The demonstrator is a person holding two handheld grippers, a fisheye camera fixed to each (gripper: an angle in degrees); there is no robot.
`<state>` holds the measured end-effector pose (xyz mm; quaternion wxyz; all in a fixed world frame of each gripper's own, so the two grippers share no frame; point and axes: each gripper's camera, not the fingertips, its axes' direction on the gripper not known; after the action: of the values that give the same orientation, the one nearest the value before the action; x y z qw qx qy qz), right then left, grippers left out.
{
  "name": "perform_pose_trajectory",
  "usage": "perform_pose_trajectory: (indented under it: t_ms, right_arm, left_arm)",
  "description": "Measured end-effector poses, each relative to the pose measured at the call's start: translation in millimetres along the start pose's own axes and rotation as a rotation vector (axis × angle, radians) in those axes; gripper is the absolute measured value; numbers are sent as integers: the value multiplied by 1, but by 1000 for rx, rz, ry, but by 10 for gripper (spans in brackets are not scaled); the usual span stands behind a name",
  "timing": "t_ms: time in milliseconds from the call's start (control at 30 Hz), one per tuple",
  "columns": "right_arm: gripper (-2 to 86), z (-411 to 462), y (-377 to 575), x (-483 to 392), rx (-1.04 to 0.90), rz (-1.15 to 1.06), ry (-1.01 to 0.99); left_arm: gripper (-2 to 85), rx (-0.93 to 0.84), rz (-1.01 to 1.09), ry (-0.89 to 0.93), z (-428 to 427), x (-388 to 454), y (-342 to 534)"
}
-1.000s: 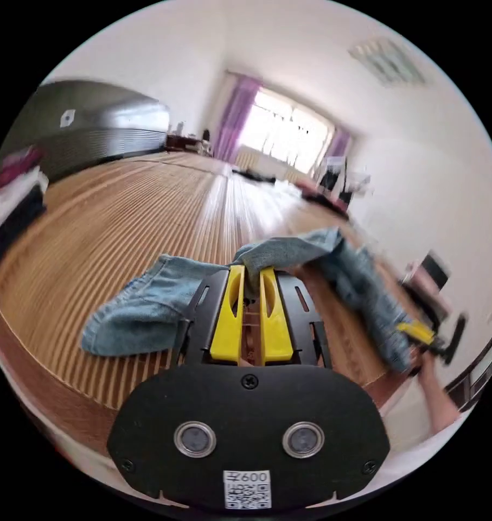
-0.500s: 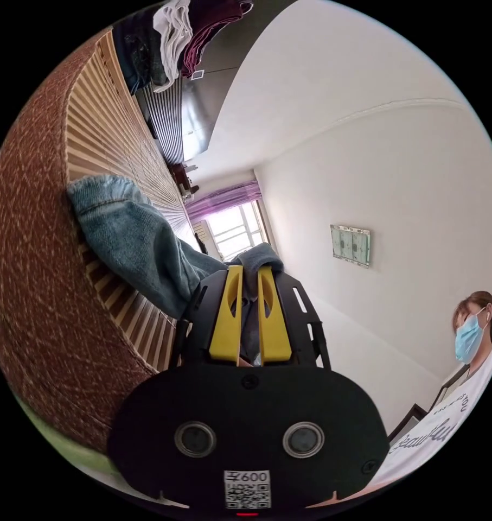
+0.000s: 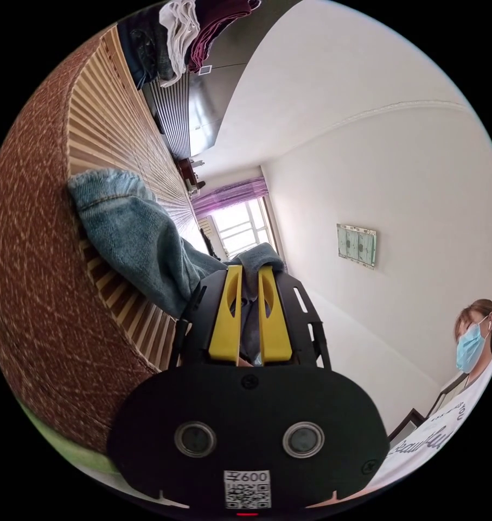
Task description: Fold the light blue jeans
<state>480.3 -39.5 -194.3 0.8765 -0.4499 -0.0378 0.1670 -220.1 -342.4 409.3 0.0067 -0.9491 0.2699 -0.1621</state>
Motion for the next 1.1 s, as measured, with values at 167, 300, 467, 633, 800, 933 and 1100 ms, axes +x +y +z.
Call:
perform_pose_trajectory:
  t_ms: [167,300,467,633,800,933,1100]
  right_arm:
    - [68,-10,20,-12,34,86,20]
    - [16,-40,35,5,174,219,-87]
    - [-4,-74,4,3,269,77,67]
    - [-7,-169,-54,25,517,-15,216]
    - [-7,-264,8,21,806,-106,298]
    - [-6,-291,110,44,667,45,108]
    - [2,-234,189,45,40,361,109]
  left_arm:
    - [8,-1,-9,-6,22,18,-4]
    - [9,12,-67,-85,44,27,-7]
    - [9,-43,-129,-145,80,32,-15]
    - [9,-171,-145,-68,122,42,-13]
    - [12,-143,-173,191,124,49,2]
    - [23,-297,-222,324,123,45,25]
    - [59,-751,-138,55,137,44,66]
